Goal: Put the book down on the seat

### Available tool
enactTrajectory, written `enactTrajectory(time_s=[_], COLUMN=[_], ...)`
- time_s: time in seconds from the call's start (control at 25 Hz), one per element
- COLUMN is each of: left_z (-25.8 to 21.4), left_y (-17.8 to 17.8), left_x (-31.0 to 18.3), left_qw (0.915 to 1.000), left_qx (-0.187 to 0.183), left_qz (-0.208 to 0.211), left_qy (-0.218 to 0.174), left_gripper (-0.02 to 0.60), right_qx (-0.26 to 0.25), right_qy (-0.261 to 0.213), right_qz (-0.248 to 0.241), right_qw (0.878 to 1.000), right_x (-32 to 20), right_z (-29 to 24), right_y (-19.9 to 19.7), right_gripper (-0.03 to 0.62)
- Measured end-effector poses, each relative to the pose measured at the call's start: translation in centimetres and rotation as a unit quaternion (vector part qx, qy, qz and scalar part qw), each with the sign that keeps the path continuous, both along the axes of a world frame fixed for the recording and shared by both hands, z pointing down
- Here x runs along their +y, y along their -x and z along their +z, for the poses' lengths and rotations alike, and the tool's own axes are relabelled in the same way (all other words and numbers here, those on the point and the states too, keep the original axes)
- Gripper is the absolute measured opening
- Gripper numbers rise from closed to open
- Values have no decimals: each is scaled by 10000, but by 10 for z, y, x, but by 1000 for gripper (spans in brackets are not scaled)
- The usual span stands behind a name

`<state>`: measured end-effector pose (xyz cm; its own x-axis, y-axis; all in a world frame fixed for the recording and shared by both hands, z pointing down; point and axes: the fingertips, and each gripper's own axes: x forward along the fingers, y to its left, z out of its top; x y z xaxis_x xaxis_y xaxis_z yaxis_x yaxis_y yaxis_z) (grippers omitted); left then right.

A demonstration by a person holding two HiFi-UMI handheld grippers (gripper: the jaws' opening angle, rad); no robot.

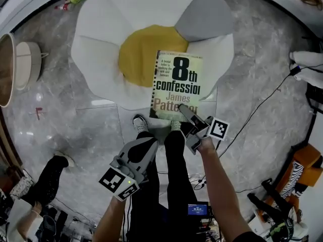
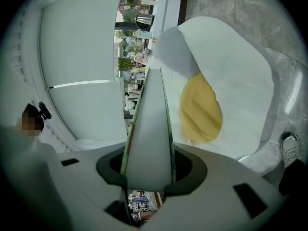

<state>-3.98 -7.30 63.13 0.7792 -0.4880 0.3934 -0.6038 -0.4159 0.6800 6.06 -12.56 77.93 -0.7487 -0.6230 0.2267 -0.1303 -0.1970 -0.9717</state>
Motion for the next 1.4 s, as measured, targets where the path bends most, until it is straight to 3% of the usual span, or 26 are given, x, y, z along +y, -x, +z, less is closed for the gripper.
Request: enactTrajectory(time_s=[0.44,1.4], left_z=[19,63], left_y=[-2,-19], left_x=[-3,3], left_qw=[9996,9989], left_qx=[25,246], left_qz=[282,375], left_qy=[-51,128], left_gripper=[12,13], right_qx=[189,429], right_qy=[77,645], right_qz=[45,-76], right_qw=[9998,9970], right_x=[-15,-41], right_z=[65,179], right_y=[-1,-14], right_gripper=[176,176])
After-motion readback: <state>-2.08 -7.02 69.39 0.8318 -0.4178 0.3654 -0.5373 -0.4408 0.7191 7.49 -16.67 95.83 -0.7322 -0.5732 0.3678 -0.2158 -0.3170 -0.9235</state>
